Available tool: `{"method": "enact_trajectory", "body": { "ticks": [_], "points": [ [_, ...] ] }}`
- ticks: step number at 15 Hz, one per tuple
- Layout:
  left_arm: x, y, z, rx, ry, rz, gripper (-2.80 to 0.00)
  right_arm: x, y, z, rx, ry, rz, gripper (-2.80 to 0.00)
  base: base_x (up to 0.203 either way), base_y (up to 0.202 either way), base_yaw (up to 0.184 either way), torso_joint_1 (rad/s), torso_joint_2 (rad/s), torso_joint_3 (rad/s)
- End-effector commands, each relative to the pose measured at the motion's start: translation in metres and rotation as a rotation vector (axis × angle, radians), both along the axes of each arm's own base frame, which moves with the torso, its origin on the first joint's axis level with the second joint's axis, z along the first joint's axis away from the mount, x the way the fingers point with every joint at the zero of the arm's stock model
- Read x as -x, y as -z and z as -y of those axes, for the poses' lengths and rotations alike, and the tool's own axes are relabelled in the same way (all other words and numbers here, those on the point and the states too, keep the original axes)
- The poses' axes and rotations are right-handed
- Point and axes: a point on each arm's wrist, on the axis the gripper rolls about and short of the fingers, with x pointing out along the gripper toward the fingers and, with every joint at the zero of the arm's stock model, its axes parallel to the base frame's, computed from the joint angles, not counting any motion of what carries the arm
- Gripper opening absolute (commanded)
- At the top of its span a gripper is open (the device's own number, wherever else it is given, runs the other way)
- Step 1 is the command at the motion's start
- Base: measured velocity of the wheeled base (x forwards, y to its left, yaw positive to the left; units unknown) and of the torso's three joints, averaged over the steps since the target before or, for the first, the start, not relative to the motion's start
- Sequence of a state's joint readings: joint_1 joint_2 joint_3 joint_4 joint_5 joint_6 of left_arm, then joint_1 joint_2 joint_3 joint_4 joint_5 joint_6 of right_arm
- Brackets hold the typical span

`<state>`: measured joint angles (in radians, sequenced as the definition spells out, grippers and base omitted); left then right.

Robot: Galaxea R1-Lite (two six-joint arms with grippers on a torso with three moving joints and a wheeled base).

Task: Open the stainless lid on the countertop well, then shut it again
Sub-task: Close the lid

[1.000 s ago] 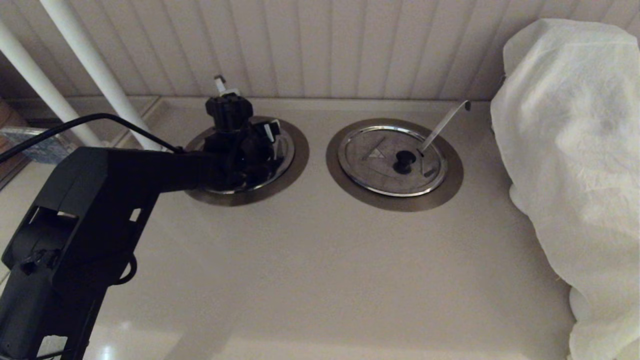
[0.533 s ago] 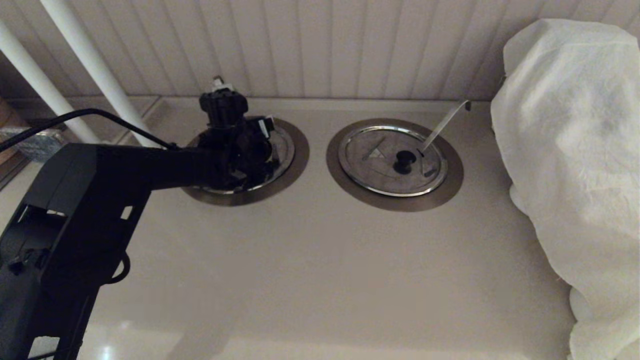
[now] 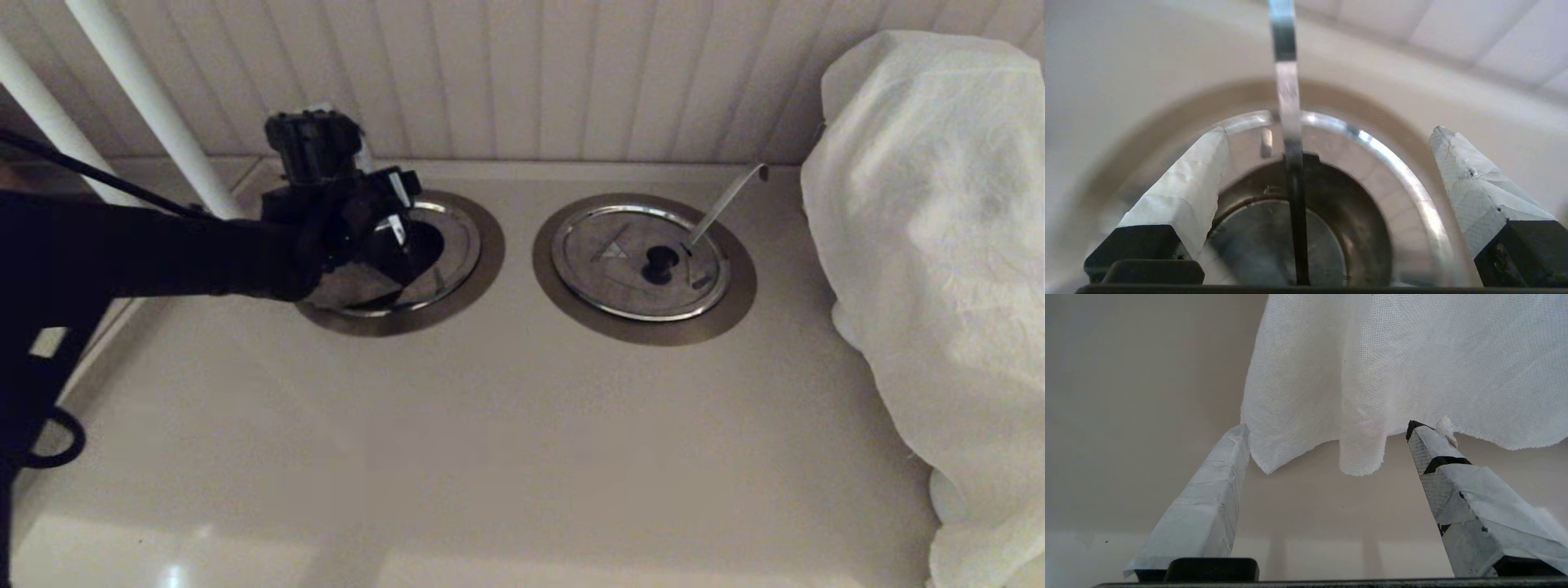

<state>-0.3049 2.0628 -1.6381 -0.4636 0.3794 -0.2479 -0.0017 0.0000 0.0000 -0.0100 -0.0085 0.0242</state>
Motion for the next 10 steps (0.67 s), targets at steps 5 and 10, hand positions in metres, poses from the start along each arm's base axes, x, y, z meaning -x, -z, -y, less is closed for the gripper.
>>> {"method": "enact_trajectory", "body": {
  "ticks": [5, 10],
  "points": [
    [0.165, -0.059, -0.053, 0.007, 0.020, 0.031, 0.00, 0.000, 0.000, 0.000, 0.000, -0.001, 0.001, 0.00, 0.000, 0.000, 0.000, 0.000, 0.00, 0.000],
    [0.264, -0.008, -0.099, -0.184, 0.114, -0.184, 0.00, 0.000, 0.000, 0.000, 0.000, -0.001, 0.001, 0.00, 0.000, 0.000, 0.000, 0.000, 0.00, 0.000]
  ]
}}
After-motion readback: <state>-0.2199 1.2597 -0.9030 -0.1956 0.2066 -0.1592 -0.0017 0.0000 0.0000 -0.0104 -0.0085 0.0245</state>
